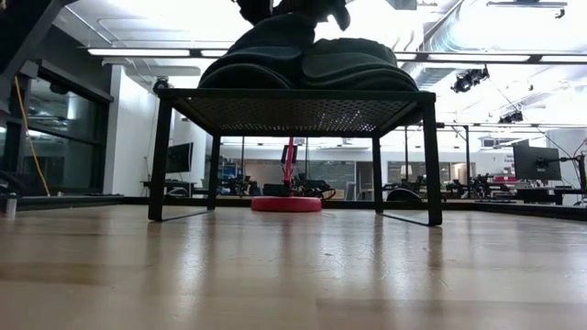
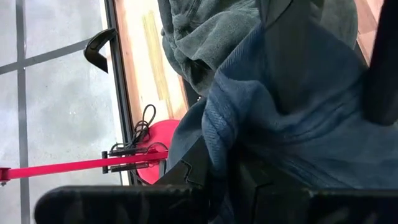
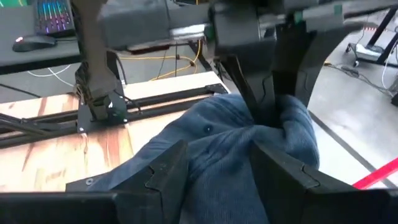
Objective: Pick & Place hat
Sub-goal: Stack the blue cap on top of the blue cap on the shelf
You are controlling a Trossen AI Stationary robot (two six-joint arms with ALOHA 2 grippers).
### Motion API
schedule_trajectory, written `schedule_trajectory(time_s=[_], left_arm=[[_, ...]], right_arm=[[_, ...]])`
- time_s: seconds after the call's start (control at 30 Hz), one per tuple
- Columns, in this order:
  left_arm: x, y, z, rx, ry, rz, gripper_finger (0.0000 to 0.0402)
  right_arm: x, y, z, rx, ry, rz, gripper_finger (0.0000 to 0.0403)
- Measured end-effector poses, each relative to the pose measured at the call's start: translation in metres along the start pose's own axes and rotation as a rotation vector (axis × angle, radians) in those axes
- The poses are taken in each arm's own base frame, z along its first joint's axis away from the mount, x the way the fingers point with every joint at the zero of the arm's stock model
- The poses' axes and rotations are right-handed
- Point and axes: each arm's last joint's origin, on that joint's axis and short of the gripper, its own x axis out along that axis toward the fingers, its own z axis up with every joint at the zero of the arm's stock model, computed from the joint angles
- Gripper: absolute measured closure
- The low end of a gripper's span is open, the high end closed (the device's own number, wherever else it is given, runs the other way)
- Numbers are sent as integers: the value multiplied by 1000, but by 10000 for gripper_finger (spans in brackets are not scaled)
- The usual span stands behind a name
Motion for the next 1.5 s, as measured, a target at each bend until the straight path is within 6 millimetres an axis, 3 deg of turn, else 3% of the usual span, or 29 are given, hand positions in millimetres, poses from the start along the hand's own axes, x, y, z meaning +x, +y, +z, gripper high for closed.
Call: schedule_trajectory(time_s=[0.5, 0.83, 0.97, 1.3, 1.5], left_arm=[[0, 0, 0, 1, 3, 7, 365], [-2, 1, -1, 42, 29, 45, 237], [-7, 1, -2, 45, 60, 104, 205], [-56, -2, 1, 2, -10, 374, 197], [-92, -14, -2, -53, -105, 437, 197]], right_arm=[[6, -5, -10, 48, 83, -41, 238], [6, -6, -11, 65, 94, -33, 238], [6, -6, -11, 65, 94, -32, 237], [6, -6, -11, 65, 93, -32, 238], [6, -6, -11, 66, 93, -32, 238]])
